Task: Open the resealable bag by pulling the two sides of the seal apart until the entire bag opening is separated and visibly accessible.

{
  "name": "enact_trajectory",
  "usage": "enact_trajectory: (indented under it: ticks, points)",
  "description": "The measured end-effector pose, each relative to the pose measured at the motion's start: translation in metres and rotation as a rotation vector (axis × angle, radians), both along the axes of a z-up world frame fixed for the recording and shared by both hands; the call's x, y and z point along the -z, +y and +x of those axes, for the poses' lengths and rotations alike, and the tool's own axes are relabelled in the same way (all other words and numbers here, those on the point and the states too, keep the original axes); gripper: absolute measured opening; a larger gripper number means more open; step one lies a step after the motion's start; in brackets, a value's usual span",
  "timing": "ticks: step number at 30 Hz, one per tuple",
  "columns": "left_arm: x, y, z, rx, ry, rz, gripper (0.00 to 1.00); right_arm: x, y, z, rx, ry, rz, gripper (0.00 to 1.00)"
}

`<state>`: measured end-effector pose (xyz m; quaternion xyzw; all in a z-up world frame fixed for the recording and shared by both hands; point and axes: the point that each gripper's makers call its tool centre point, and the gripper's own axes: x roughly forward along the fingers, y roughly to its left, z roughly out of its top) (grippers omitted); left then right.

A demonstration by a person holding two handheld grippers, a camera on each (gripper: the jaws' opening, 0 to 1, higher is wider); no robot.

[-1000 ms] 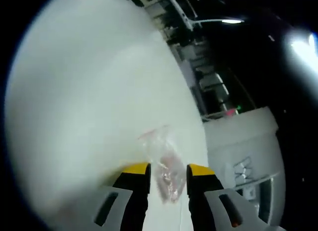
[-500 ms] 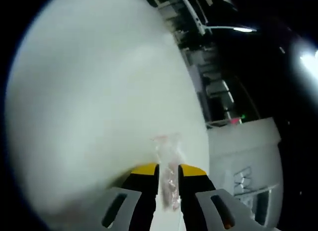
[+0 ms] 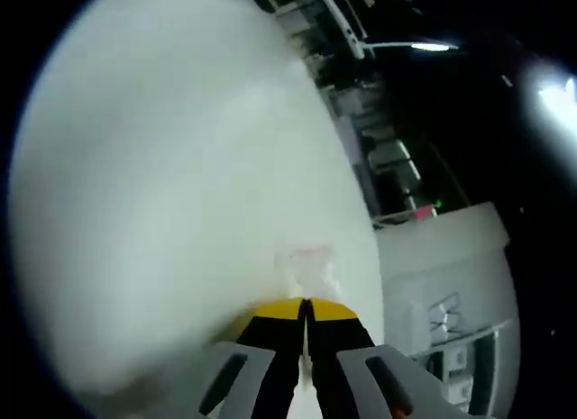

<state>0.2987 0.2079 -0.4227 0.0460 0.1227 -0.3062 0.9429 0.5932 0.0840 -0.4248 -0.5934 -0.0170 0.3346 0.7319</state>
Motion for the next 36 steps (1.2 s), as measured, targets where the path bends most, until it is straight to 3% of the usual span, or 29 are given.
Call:
enact_trajectory:
  ticks: [5, 9, 18, 22, 29, 36]
  points:
    - [-0.001, 0.0, 0.0, 0.0, -0.002, 0.001, 0.89, -0.035, -0.01, 0.003, 0.07, 0.024, 0.198, 0.0]
    - [-0.003, -0.002, -0.001, 0.003, -0.008, 0.003, 0.89, -0.051, -0.023, 0.007, 0.107, 0.039, 0.271, 0.0]
    - [-0.006, -0.006, -0.003, 0.008, -0.017, 0.008, 0.89, -0.05, -0.031, 0.007, 0.139, 0.058, 0.343, 0.0]
    - [-0.006, -0.006, -0.003, 0.007, -0.019, 0.009, 0.89, -0.055, -0.033, 0.006, 0.163, 0.075, 0.417, 0.0]
    - [-0.009, -0.006, -0.004, 0.01, -0.027, 0.009, 0.89, -0.07, -0.044, 0.017, 0.23, 0.13, 0.612, 0.0]
    - [-0.014, -0.009, -0.006, 0.015, -0.04, 0.008, 0.89, -0.08, -0.055, 0.015, 0.254, 0.131, 0.658, 0.0]
